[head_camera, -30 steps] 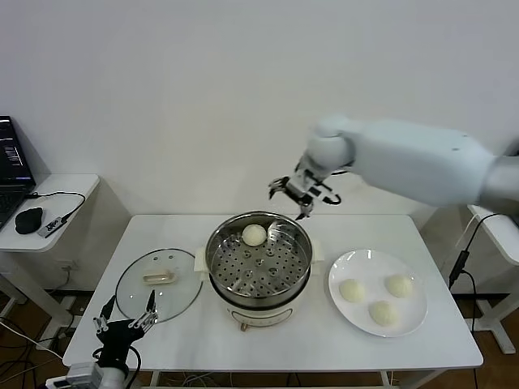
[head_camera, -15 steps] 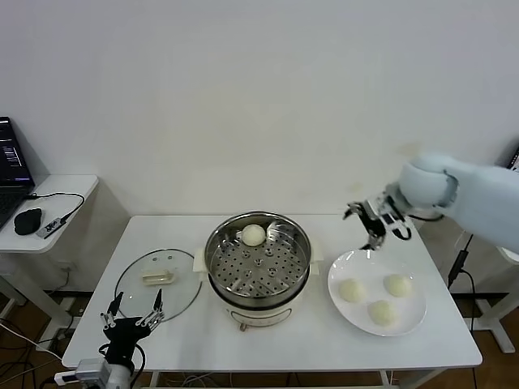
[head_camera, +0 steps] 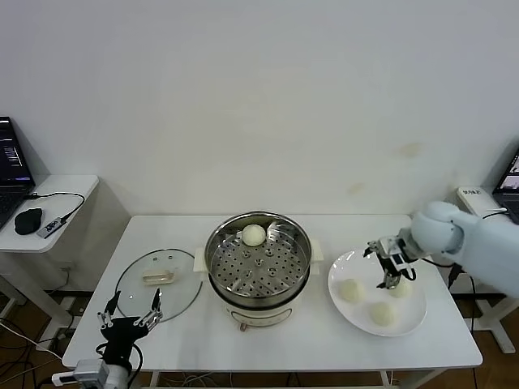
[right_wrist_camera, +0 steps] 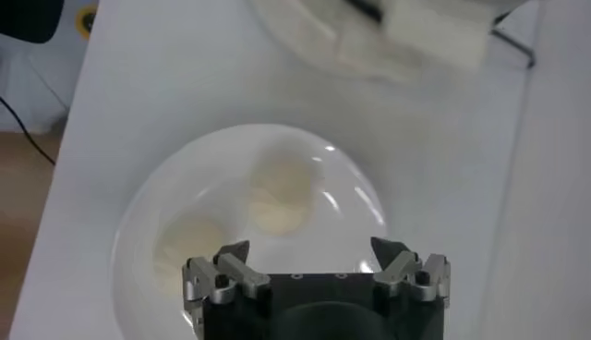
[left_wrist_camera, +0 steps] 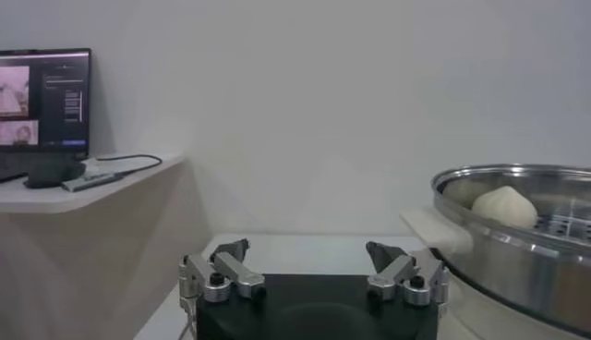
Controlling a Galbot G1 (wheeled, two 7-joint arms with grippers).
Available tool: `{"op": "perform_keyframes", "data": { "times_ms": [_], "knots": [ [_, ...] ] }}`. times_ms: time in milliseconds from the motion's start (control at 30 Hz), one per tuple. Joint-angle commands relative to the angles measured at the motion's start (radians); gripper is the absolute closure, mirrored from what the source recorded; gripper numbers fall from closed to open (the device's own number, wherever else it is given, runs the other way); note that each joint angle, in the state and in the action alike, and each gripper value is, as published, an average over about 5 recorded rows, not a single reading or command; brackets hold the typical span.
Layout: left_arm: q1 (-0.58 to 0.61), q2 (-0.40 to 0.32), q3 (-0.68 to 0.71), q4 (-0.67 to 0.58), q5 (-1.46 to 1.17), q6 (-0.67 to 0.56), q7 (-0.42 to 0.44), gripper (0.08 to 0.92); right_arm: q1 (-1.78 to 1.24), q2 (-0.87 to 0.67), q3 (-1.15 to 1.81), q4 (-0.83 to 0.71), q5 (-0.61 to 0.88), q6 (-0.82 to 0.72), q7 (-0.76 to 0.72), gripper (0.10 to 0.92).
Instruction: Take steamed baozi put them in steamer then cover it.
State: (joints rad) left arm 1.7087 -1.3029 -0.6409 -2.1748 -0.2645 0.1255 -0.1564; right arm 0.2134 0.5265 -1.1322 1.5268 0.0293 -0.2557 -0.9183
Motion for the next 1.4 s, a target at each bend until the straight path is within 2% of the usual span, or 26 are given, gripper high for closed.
{"op": "perform_keyframes", "data": {
  "times_ms": [33, 633, 1100, 1400],
  "knots": [
    [0.003, -0.003, -0.008, 0.0, 0.005, -0.002, 0.003, 0.177, -0.181, 0.066, 0.106, -0.085, -0.041, -0.014, 0.005, 0.203],
    [-0.004, -0.005, -0.035, 0.02, 0.003, -0.005, 0.009, 0.177, -0.222, 0.181, 0.14, -0.184, -0.063, -0.017, 0.021, 0.215],
    [-0.006, -0.008, -0.036, 0.021, 0.001, -0.005, 0.008, 0.177, -0.188, 0.186, 0.133, -0.206, -0.056, -0.017, -0.017, 0.402],
    [-0.006, -0.003, -0.043, 0.015, -0.004, -0.004, 0.007, 0.177, -0.016, 0.127, 0.072, -0.15, 0.025, -0.022, -0.063, 0.432]
  ]
}}
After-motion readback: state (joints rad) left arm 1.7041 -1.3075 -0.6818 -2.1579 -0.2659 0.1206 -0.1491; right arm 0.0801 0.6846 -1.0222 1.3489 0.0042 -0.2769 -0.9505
